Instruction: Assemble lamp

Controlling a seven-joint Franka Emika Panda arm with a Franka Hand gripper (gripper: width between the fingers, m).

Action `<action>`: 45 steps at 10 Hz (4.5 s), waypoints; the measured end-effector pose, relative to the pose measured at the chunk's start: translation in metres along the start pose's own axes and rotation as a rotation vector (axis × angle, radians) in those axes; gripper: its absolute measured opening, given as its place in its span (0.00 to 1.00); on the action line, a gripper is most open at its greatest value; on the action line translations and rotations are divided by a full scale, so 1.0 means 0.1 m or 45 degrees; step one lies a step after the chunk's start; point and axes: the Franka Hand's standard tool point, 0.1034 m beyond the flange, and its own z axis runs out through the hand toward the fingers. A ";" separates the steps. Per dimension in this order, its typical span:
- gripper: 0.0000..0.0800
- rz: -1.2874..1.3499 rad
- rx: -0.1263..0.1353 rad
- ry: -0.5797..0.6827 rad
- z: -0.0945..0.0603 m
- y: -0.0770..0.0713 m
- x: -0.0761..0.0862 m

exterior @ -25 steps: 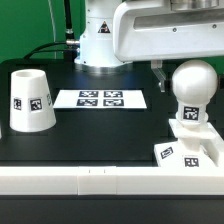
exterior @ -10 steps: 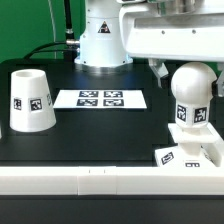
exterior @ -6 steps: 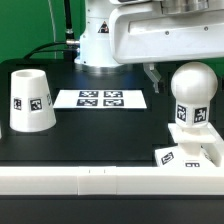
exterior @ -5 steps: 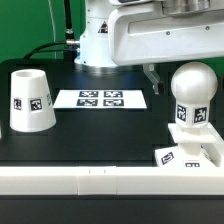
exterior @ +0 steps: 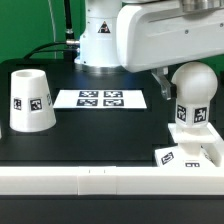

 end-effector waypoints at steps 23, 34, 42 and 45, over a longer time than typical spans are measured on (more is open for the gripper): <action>0.70 -1.961 -0.156 -0.170 0.02 0.15 -0.01; 0.00 -1.392 -0.150 -0.117 0.02 0.26 -0.05; 0.69 -1.630 -0.159 -0.160 0.02 0.29 -0.06; 0.86 -1.648 -0.155 -0.159 0.03 0.25 -0.06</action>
Offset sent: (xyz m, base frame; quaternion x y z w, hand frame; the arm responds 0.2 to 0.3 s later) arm 0.0000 0.0000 0.0000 0.0000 0.0000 -0.1938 0.9810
